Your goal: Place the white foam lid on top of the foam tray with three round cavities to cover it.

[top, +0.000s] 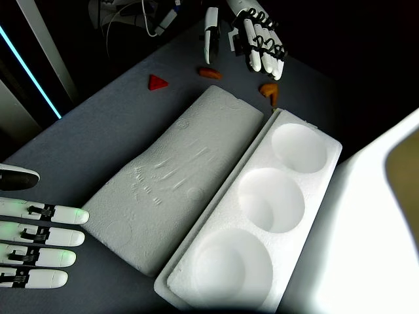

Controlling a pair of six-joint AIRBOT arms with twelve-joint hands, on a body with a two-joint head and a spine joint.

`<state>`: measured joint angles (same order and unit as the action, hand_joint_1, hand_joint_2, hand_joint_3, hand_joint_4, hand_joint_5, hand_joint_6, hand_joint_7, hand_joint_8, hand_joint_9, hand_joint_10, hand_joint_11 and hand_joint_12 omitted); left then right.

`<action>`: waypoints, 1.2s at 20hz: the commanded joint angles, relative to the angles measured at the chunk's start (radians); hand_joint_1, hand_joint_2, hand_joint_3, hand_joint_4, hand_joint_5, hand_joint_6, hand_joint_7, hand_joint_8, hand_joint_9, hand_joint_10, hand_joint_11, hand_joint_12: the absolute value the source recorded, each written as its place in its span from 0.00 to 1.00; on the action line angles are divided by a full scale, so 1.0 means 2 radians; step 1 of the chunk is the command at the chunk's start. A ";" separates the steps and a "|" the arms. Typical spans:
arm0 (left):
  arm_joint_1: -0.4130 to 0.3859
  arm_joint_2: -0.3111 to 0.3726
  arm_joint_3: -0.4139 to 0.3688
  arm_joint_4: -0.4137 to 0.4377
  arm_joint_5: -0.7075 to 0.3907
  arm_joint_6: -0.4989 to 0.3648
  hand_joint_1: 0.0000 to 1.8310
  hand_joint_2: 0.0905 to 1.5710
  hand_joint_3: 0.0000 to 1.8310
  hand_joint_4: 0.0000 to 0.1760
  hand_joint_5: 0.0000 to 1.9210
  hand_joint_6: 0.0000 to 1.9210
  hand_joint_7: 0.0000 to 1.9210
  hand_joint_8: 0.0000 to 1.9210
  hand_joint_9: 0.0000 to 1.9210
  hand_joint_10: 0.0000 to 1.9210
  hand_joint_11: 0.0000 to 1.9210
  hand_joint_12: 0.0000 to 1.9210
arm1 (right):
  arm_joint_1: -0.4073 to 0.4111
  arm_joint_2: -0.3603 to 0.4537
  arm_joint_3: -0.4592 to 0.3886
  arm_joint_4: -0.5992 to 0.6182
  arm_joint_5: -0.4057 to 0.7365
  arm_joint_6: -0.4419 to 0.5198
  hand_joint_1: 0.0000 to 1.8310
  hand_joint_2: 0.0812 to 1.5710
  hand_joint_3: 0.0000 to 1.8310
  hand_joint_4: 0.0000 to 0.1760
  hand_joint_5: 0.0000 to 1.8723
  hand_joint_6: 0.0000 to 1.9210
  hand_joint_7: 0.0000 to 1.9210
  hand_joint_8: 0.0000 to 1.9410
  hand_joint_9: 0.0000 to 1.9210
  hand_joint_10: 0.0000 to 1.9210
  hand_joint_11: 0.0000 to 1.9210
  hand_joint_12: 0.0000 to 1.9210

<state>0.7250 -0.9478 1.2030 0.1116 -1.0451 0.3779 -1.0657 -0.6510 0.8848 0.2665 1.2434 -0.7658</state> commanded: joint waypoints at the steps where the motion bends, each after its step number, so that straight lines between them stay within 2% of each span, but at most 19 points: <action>1: -0.005 0.000 0.003 -0.014 -0.053 0.000 0.21 0.75 0.01 0.04 0.02 0.00 0.00 0.00 0.00 0.00 0.00 0.00 | 0.002 0.006 0.000 0.016 0.060 -0.004 0.21 0.82 0.01 0.00 0.00 0.00 0.00 0.00 0.00 0.00 0.00 0.07; 2: -0.006 0.000 0.002 -0.016 -0.051 0.002 0.19 0.75 0.01 0.06 0.00 0.00 0.00 0.00 0.00 0.00 0.00 0.00 | 0.002 0.006 -0.001 0.020 0.060 -0.006 0.21 0.82 0.01 0.00 0.00 0.00 0.00 0.00 0.00 0.00 0.00 0.07; 3: -0.005 0.000 0.001 -0.018 -0.050 0.003 0.18 0.75 0.00 0.05 0.00 0.00 0.00 0.00 0.00 0.00 0.00 0.00 | 0.002 0.005 -0.001 0.022 0.060 -0.006 0.23 0.82 0.00 0.00 0.00 0.00 0.00 0.00 0.00 0.00 0.00 0.02; 4: -0.004 0.000 0.001 -0.022 -0.047 0.004 0.19 0.74 0.00 0.03 0.00 0.00 0.00 0.00 0.00 0.00 0.00 0.00 | 0.001 0.003 -0.001 0.025 0.059 -0.007 0.23 0.81 0.00 0.00 0.00 0.00 0.00 0.00 0.00 0.00 0.00 0.00; 6: 0.005 0.000 0.000 -0.034 -0.042 0.006 0.19 0.71 0.00 0.00 0.00 0.00 0.00 0.00 0.00 0.00 0.00 0.00 | 0.001 -0.002 -0.001 0.033 0.054 -0.008 0.26 0.80 0.00 0.00 0.00 0.00 0.00 0.00 0.00 0.00 0.00 0.00; 8: 0.016 0.002 -0.005 -0.049 -0.041 0.010 0.18 0.67 0.00 0.03 0.00 0.00 0.00 0.00 0.00 0.00 0.00 0.00 | 0.001 -0.007 0.000 0.040 0.047 -0.011 0.24 0.78 0.00 0.00 0.00 0.00 0.00 0.00 0.00 0.00 0.01 0.00; 10: 0.031 0.006 -0.013 -0.068 -0.040 0.018 0.18 0.64 0.00 0.00 0.00 0.00 0.00 0.00 0.00 0.00 0.00 0.00 | 0.001 -0.014 0.000 0.049 0.043 -0.014 0.25 0.76 0.00 0.00 0.00 0.00 0.00 0.00 0.00 0.00 0.00 0.00; 15: 0.072 0.020 -0.030 -0.106 -0.030 0.032 0.17 0.61 0.00 0.00 0.00 0.00 0.00 0.00 0.00 0.00 0.00 0.00 | 0.000 -0.036 0.007 0.070 0.031 -0.016 0.27 0.75 0.00 0.00 0.00 0.00 0.00 0.00 0.00 0.00 0.00 0.00; 17: 0.078 0.028 -0.032 -0.109 -0.012 0.036 0.15 0.61 0.00 0.00 0.01 0.00 0.00 0.00 0.00 0.00 0.00 0.00 | -0.001 -0.045 0.011 0.077 0.024 -0.017 0.28 0.75 0.00 0.00 0.00 0.00 0.00 0.00 0.00 0.00 0.00 0.00; 20: 0.084 0.033 -0.031 -0.109 0.020 0.045 0.19 0.58 0.00 0.00 0.06 0.01 0.01 0.00 0.00 0.00 0.00 0.00 | -0.001 -0.058 0.018 0.088 0.012 -0.021 0.30 0.74 0.00 0.00 0.00 0.00 0.00 0.00 0.00 0.00 0.00 0.00; 24: 0.091 0.028 -0.026 -0.110 0.041 0.047 0.24 0.58 0.00 0.00 0.08 0.01 0.01 0.00 0.00 0.00 0.00 0.00 | -0.001 -0.068 0.024 0.099 0.002 -0.024 0.32 0.74 0.00 0.00 0.00 0.00 0.00 0.00 0.00 0.00 0.00 0.00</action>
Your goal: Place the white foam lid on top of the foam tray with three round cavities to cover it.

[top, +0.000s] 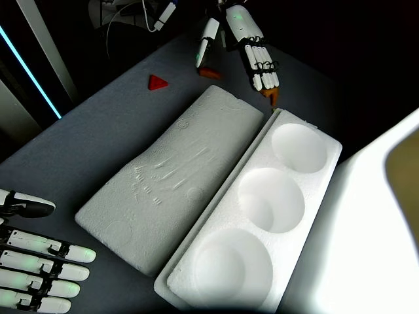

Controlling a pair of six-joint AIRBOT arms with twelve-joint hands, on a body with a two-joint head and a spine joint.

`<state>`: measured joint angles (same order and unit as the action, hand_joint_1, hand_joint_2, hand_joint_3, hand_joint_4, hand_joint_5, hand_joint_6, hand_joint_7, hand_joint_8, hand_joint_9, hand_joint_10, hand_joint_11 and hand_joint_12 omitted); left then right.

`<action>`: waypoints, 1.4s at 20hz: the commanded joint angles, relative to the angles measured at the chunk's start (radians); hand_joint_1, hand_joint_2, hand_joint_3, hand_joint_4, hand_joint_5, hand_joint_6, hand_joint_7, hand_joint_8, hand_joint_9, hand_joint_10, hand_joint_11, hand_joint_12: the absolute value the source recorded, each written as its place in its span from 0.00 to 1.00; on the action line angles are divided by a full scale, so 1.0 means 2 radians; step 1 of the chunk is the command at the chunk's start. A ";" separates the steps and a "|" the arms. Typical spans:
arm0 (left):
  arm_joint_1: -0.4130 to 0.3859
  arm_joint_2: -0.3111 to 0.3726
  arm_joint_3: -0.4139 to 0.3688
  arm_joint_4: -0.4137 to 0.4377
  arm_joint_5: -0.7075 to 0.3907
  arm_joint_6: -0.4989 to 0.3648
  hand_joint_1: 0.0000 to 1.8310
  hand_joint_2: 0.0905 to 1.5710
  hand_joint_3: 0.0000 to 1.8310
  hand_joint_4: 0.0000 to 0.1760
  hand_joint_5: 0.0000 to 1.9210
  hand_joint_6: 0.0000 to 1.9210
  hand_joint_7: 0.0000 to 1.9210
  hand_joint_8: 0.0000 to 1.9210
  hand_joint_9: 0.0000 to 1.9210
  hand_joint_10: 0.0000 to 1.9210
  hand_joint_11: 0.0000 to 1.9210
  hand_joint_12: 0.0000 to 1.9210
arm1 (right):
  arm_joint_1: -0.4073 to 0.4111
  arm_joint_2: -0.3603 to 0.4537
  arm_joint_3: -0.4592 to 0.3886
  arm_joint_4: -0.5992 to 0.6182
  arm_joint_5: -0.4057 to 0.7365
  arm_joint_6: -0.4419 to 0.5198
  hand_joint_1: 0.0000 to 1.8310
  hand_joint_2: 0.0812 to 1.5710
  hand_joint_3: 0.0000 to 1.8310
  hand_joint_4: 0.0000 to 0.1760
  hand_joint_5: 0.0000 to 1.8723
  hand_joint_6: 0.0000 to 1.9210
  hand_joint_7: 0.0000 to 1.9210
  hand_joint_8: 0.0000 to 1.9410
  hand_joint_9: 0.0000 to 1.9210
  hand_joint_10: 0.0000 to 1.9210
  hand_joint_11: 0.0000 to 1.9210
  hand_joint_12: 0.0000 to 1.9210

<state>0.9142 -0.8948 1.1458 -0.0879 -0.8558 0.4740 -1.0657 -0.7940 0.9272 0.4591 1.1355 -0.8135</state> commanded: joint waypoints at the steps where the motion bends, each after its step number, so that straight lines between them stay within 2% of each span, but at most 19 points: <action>1: 0.000 0.000 0.004 -0.011 -0.048 -0.001 0.25 0.58 0.00 0.00 0.07 0.00 0.00 0.00 0.00 0.00 0.00 0.00 | -0.001 0.000 0.006 0.005 0.052 0.000 0.30 0.74 0.00 0.00 0.00 0.00 0.00 0.00 0.00 0.00 0.01 0.00; 6: 0.006 -0.002 0.005 -0.028 -0.037 0.022 0.25 0.57 0.00 0.00 0.07 0.00 0.00 0.00 0.00 0.00 0.00 0.00 | -0.001 -0.005 0.011 0.010 0.045 0.000 0.29 0.74 0.00 0.00 0.01 0.00 0.00 0.00 0.00 0.00 0.00 0.00; 11: 0.007 -0.018 0.016 -0.033 -0.025 0.024 0.24 0.57 0.00 0.00 0.07 0.00 0.00 0.00 0.00 0.00 0.00 0.00 | 0.005 -0.013 0.019 0.018 0.034 0.000 0.30 0.74 0.00 0.00 0.02 0.01 0.00 0.00 0.00 0.00 0.02 0.01; 12: 0.007 -0.021 0.017 -0.034 -0.025 0.025 0.24 0.57 0.00 0.00 0.08 0.00 0.00 0.00 0.00 0.00 0.00 0.00 | 0.008 -0.017 0.023 0.020 0.027 0.000 0.30 0.74 0.00 0.00 0.02 0.00 0.00 0.00 0.00 0.00 0.00 0.14; 13: 0.007 -0.023 0.019 -0.036 -0.024 0.025 0.25 0.57 0.00 0.00 0.08 0.00 0.00 0.00 0.00 0.00 0.00 0.00 | 0.011 -0.022 0.027 0.022 0.023 0.001 0.30 0.74 0.00 0.00 0.01 0.00 0.00 0.00 0.00 0.00 0.00 0.20; 17: 0.007 -0.031 0.024 -0.040 -0.023 0.025 0.26 0.58 0.00 0.00 0.08 0.00 0.00 0.00 0.00 0.00 0.00 0.00 | 0.022 -0.037 0.039 0.025 0.008 0.006 0.27 0.73 0.00 0.00 0.00 0.00 0.00 0.00 0.00 0.00 0.00 0.18; 21: 0.007 -0.035 0.026 -0.043 -0.023 0.025 0.27 0.58 0.00 0.00 0.08 0.00 0.00 0.00 0.00 0.00 0.00 0.00 | 0.033 -0.050 0.049 0.026 -0.003 0.007 0.27 0.74 0.00 0.00 0.02 0.00 0.00 0.00 0.00 0.00 0.00 0.47; 25: 0.007 -0.040 0.028 -0.044 -0.020 0.026 0.28 0.58 0.00 0.00 0.08 0.00 0.00 0.00 0.00 0.00 0.00 0.00 | 0.043 -0.066 0.061 0.028 -0.016 0.007 0.30 0.73 0.00 0.00 0.03 0.01 0.01 0.00 0.01 0.01 0.00 0.50; 26: 0.007 -0.042 0.030 -0.044 -0.019 0.026 0.29 0.58 0.00 0.00 0.08 0.00 0.00 0.00 0.00 0.00 0.00 0.00 | 0.046 -0.069 0.063 0.029 -0.019 0.008 0.30 0.73 0.00 0.00 0.03 0.00 0.04 0.01 0.03 0.01 0.00 0.47; 27: 0.007 -0.044 0.031 -0.045 -0.019 0.026 0.28 0.58 0.00 0.00 0.08 0.00 0.00 0.00 0.00 0.00 0.00 0.00 | 0.047 -0.071 0.065 0.029 -0.020 0.008 0.29 0.73 0.00 0.00 0.01 0.00 0.03 0.00 0.02 0.01 0.00 0.35; 28: 0.007 -0.047 0.032 -0.047 -0.018 0.026 0.28 0.58 0.00 0.00 0.08 0.00 0.00 0.00 0.00 0.00 0.00 0.00 | 0.049 -0.074 0.067 0.030 -0.022 0.008 0.30 0.73 0.00 0.00 0.00 0.00 0.00 0.00 0.00 0.00 0.00 0.04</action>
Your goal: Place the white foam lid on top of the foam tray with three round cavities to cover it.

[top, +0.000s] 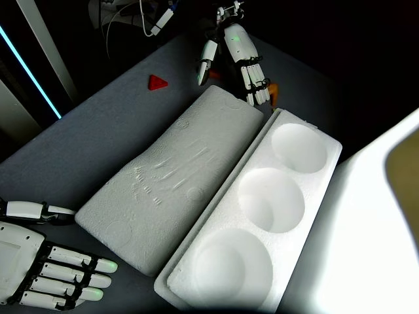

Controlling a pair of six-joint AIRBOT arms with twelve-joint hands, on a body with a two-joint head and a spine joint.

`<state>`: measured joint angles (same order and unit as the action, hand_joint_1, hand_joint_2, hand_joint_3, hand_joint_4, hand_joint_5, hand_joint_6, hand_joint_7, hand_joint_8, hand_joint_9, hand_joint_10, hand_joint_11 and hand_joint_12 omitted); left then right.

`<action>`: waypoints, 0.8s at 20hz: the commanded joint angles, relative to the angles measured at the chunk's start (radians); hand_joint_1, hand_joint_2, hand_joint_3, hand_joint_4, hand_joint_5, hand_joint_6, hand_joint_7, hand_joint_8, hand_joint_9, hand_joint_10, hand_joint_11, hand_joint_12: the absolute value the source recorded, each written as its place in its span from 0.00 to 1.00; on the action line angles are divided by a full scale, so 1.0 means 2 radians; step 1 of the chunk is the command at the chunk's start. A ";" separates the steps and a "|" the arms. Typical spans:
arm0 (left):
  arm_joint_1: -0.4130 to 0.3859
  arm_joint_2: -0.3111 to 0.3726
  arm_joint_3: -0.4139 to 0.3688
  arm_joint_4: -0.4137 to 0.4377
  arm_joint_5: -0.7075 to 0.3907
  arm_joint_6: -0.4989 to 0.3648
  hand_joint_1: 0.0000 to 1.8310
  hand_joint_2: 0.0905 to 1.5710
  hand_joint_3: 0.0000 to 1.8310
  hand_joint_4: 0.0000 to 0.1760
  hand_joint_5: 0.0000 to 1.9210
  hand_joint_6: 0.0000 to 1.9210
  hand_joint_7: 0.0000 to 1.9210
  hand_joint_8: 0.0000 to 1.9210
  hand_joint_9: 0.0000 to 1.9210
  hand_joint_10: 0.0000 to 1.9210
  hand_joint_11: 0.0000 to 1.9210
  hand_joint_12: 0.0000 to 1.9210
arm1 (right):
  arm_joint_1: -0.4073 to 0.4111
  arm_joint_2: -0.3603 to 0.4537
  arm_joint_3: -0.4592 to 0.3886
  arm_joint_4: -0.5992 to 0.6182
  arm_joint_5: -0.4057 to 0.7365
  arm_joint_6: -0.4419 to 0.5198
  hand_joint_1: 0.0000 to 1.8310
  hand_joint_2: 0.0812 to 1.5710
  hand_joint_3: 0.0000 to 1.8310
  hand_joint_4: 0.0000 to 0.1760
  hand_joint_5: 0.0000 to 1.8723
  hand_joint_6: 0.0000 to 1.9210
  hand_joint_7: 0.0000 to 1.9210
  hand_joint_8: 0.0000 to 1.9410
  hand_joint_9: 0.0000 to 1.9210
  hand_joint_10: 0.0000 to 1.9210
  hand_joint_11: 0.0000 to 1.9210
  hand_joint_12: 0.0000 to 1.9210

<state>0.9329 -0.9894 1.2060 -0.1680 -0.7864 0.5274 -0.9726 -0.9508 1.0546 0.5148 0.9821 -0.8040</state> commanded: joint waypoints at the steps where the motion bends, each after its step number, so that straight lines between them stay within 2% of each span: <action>1: -0.002 -0.002 0.003 -0.008 -0.053 -0.001 0.28 0.58 0.00 0.00 0.08 0.00 0.00 0.00 0.00 0.00 0.00 0.00 | 0.005 0.002 0.005 0.003 0.054 0.003 0.31 0.73 0.00 0.00 0.00 0.00 0.00 0.00 0.00 0.00 0.00 0.01; 3: -0.003 -0.008 0.006 -0.008 -0.053 -0.004 0.28 0.58 0.00 0.00 0.08 0.00 0.00 0.00 0.00 0.00 0.00 0.00 | 0.008 -0.003 0.009 0.004 0.053 0.004 0.29 0.74 0.00 0.00 0.00 0.00 0.00 0.00 0.00 0.00 0.00 0.00; 7: -0.003 -0.017 0.009 -0.009 -0.057 -0.009 0.26 0.59 0.00 0.00 0.09 0.00 0.00 0.00 0.00 0.00 0.00 0.00 | 0.013 -0.008 0.012 0.004 0.053 0.006 0.34 0.75 0.00 0.00 0.00 0.00 0.00 0.00 0.00 0.00 0.00 0.00; 11: -0.003 -0.021 0.008 -0.009 -0.066 -0.017 0.25 0.60 0.01 0.00 0.11 0.01 0.01 0.00 0.00 0.00 0.00 0.00 | 0.016 -0.012 0.013 0.004 0.053 0.009 0.29 0.75 0.00 0.00 0.00 0.00 0.00 0.00 0.00 0.00 0.00 0.00; 14: 0.004 -0.019 0.001 -0.006 -0.082 -0.024 0.26 0.61 0.01 0.00 0.12 0.01 0.02 0.01 0.00 0.00 0.00 0.00 | 0.016 -0.013 0.009 -0.001 0.060 0.018 0.29 0.76 0.00 0.00 0.00 0.00 0.00 0.00 0.00 0.00 0.00 0.00; 16: 0.010 -0.013 -0.008 -0.007 -0.096 -0.025 0.25 0.61 0.01 0.00 0.12 0.01 0.02 0.00 0.00 0.00 0.00 0.00 | 0.015 -0.011 0.004 -0.006 0.069 0.024 0.24 0.76 0.00 0.00 0.00 0.00 0.00 0.00 0.00 0.00 0.00 0.00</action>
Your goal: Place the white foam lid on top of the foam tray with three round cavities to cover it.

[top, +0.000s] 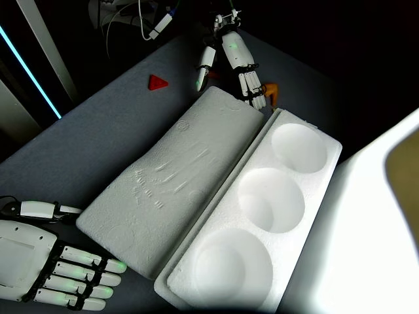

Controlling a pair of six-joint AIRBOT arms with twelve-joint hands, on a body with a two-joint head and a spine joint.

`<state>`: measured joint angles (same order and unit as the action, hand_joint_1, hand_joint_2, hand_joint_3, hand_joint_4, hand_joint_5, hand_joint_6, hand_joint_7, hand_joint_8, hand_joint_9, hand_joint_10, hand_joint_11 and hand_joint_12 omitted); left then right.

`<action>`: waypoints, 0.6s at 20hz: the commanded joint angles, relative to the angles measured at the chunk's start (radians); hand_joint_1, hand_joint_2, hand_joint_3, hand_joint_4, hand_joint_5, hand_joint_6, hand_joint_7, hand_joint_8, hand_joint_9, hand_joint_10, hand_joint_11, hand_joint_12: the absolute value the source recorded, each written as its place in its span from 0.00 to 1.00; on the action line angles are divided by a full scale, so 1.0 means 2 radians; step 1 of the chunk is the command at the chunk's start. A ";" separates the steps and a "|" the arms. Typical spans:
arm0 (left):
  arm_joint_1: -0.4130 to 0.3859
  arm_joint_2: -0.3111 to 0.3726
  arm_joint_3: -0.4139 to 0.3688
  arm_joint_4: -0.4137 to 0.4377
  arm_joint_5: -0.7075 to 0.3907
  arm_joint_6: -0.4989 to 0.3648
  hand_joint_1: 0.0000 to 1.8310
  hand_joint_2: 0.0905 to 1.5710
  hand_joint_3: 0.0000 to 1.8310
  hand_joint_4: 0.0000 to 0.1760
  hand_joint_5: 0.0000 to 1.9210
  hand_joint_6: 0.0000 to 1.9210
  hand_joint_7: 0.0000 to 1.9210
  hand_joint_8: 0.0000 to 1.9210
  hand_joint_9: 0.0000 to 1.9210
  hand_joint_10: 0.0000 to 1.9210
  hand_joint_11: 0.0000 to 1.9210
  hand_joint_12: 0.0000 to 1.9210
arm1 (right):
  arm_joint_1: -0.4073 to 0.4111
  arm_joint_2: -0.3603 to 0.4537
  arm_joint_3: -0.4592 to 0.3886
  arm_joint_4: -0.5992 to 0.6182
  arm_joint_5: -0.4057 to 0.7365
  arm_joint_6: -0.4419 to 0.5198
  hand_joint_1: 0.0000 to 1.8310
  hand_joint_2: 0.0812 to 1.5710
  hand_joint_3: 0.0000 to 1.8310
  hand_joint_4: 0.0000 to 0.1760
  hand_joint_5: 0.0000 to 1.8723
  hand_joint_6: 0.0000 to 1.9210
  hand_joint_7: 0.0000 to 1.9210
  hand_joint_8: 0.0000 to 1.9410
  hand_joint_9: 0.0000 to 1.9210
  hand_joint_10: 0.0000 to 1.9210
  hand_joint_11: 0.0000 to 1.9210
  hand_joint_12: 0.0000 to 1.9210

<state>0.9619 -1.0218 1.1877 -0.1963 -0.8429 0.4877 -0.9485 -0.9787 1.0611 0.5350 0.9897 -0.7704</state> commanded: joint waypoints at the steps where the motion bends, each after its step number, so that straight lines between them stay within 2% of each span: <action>1: -0.002 0.005 -0.003 0.008 -0.074 -0.007 0.25 0.61 0.01 0.00 0.12 0.01 0.02 0.00 0.00 0.00 0.00 0.00 | 0.003 0.007 -0.004 -0.017 0.071 0.007 0.26 0.72 0.01 0.00 0.04 0.00 0.02 0.03 0.03 0.02 0.00 0.30; 2: 0.002 0.007 -0.007 0.008 -0.082 -0.009 0.26 0.61 0.01 0.00 0.12 0.01 0.02 0.00 0.00 0.00 0.00 0.00 | 0.002 0.011 -0.011 -0.019 0.078 0.008 0.26 0.71 0.01 0.00 0.08 0.01 0.08 0.04 0.08 0.05 0.00 0.62; 3: 0.006 0.010 -0.012 0.008 -0.091 -0.011 0.25 0.61 0.01 0.00 0.12 0.01 0.02 0.00 0.00 0.00 0.00 0.00 | 0.000 0.015 -0.016 -0.021 0.084 0.010 0.25 0.72 0.00 0.00 0.08 0.01 0.10 0.03 0.08 0.10 0.00 0.76; 4: 0.011 0.013 -0.018 0.008 -0.103 -0.013 0.25 0.62 0.01 0.00 0.11 0.01 0.01 0.00 0.00 0.00 0.00 0.00 | -0.003 0.019 -0.024 -0.024 0.092 0.012 0.24 0.72 0.00 0.00 0.10 0.01 0.12 0.01 0.06 0.19 0.00 0.83; 5: 0.016 0.016 -0.023 0.008 -0.112 -0.015 0.25 0.62 0.01 0.00 0.11 0.00 0.01 0.00 0.00 0.00 0.00 0.00 | -0.006 0.022 -0.030 -0.025 0.098 0.014 0.25 0.74 0.00 0.00 0.09 0.00 0.09 0.00 0.01 0.23 0.00 0.83; 7: 0.026 0.021 -0.033 0.008 -0.131 -0.021 0.26 0.62 0.01 0.00 0.11 0.00 0.01 0.00 0.00 0.00 0.00 0.00 | -0.015 0.030 -0.041 -0.030 0.114 0.019 0.26 0.75 0.00 0.00 0.09 0.00 0.05 0.00 0.00 0.16 0.00 0.78; 8: 0.033 0.027 -0.041 0.008 -0.147 -0.024 0.26 0.62 0.01 0.00 0.11 0.00 0.01 0.00 0.00 0.00 0.00 0.00 | -0.024 0.039 -0.051 -0.034 0.127 0.023 0.27 0.75 0.00 0.00 0.08 0.00 0.04 0.00 0.00 0.17 0.00 0.81; 9: 0.039 0.032 -0.049 0.008 -0.162 -0.025 0.26 0.62 0.01 0.00 0.11 0.00 0.00 0.00 0.00 0.00 0.00 0.00 | -0.031 0.046 -0.060 -0.037 0.140 0.024 0.26 0.74 0.00 0.00 0.06 0.00 0.02 0.00 0.00 0.14 0.00 0.82; 10: 0.045 0.038 -0.057 0.009 -0.175 -0.026 0.26 0.62 0.01 0.00 0.11 0.00 0.01 0.00 0.00 0.00 0.00 0.00 | -0.040 0.055 -0.069 -0.040 0.155 0.027 0.26 0.75 0.00 0.00 0.06 0.00 0.02 0.00 0.00 0.18 0.00 0.87; 11: 0.048 0.047 -0.066 0.014 -0.193 -0.028 0.26 0.62 0.00 0.00 0.11 0.00 0.00 0.00 0.00 0.00 0.00 0.00 | -0.053 0.066 -0.081 -0.042 0.179 0.029 0.23 0.75 0.00 0.00 0.06 0.00 0.03 0.00 0.00 0.17 0.00 0.87; 12: 0.048 0.051 -0.069 0.015 -0.199 -0.028 0.26 0.62 0.01 0.00 0.11 0.00 0.00 0.00 0.00 0.00 0.00 0.00 | -0.057 0.071 -0.087 -0.043 0.189 0.029 0.22 0.75 0.00 0.00 0.08 0.01 0.05 0.01 0.00 0.21 0.00 0.82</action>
<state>1.0657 -0.9180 1.0454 -0.1936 -1.0920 0.4412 -1.0798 -0.8337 0.8810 0.4927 1.2293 -0.7231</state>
